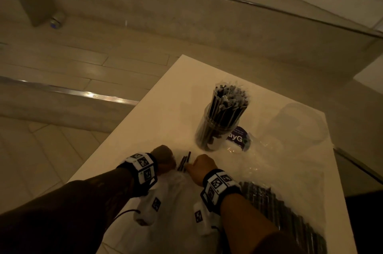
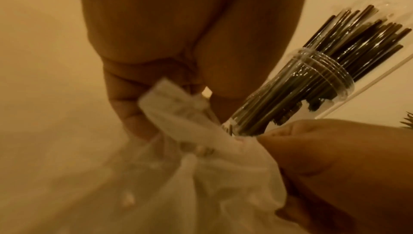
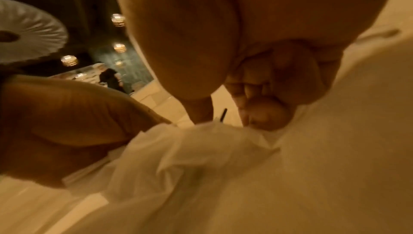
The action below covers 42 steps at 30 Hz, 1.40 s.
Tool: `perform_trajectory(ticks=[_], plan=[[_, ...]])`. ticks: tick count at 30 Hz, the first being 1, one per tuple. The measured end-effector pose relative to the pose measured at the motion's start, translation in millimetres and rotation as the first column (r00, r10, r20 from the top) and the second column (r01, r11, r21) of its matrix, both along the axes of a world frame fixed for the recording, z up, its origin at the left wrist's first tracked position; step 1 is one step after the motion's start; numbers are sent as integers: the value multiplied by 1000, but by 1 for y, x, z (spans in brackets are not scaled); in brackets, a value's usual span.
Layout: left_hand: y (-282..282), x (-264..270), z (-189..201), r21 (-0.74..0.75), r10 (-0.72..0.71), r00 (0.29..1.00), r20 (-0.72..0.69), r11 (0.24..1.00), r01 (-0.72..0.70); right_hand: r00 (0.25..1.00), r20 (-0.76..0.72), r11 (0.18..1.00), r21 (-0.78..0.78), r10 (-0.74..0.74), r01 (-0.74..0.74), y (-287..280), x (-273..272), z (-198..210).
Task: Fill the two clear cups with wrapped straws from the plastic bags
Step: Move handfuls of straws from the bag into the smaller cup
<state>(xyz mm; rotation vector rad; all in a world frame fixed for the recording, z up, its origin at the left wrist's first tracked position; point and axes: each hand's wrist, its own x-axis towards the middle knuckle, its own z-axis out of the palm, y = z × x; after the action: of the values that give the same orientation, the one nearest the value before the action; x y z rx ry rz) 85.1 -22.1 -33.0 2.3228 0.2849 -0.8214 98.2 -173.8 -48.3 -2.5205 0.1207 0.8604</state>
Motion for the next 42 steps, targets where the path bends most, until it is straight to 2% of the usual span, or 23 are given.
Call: perform_trajectory(ticks=[4, 7, 11, 13, 16, 18, 20, 22, 24, 26, 28, 29, 32, 34, 36, 38, 39, 40, 42], plan=[[4, 4, -5, -192, 83, 991, 108, 980, -61, 993, -98, 970, 231, -60, 81, 9, -3, 5], [2, 7, -3, -357, 205, 969, 137, 923, -145, 990, -97, 918, 372, -107, 136, 11, -4, 15], [4, 6, 4, -495, 379, 922, 78, 818, -294, 997, 12, 924, 375, -80, 70, 16, -2, 20], [5, 7, 6, -434, 362, 926, 102, 854, -286, 991, 89, 927, 370, -101, 62, 19, -2, 23], [5, 5, 4, -297, 322, 934, 156, 917, -267, 968, 167, 934, 334, -188, 124, 27, -4, 32], [4, 4, 2, -220, 318, 930, 184, 936, -276, 938, 284, 952, 281, -199, 117, 33, -9, 40], [3, 3, 0, -212, 337, 923, 187, 931, -297, 866, 471, 975, 213, -165, 70, 37, -13, 47], [2, 2, 0, -208, 343, 919, 197, 930, -302, 793, 560, 939, 340, -240, 44, 40, -17, 54], [2, 0, -1, -193, 338, 918, 209, 934, -300, 748, 544, 839, 543, -380, 30, 44, -17, 60], [3, -2, -3, -187, 339, 916, 217, 935, -302, 711, 444, 700, 708, -546, 95, 46, -12, 67], [4, -3, -4, -174, 329, 916, 230, 940, -294, 665, 347, 575, 804, -661, 152, 43, -6, 74], [5, -4, -5, -174, 327, 914, 241, 941, -291, 639, 353, 551, 824, -684, 135, 39, -3, 80], [6, -6, -3, -192, 331, 907, 262, 939, -287, 549, 396, 498, 866, -736, 42, 24, 6, 108], [6, -6, -4, -202, 340, 907, 248, 934, -294, 523, 394, 462, 887, -756, -1, 15, 8, 126], [9, -6, -5, -190, 369, 906, 209, 924, -333, 493, 414, 452, 891, -765, -46, 10, 9, 142], [16, -7, -7, -149, 405, 896, 184, 912, -382, 466, 473, 490, 867, -747, -95, 5, 8, 158], [18, -8, -8, -96, 396, 890, 225, 918, -384, 467, 497, 507, 854, -731, -116, 3, 8, 162], [19, -9, -5, -40, 356, 875, 328, 931, -364, 483, 507, 518, 846, -714, -124, 2, 8, 163], [15, -11, 13, -52, 229, 786, 575, 968, -244, 535, 494, 540, 838, -686, -81, 0, 7, 159]])
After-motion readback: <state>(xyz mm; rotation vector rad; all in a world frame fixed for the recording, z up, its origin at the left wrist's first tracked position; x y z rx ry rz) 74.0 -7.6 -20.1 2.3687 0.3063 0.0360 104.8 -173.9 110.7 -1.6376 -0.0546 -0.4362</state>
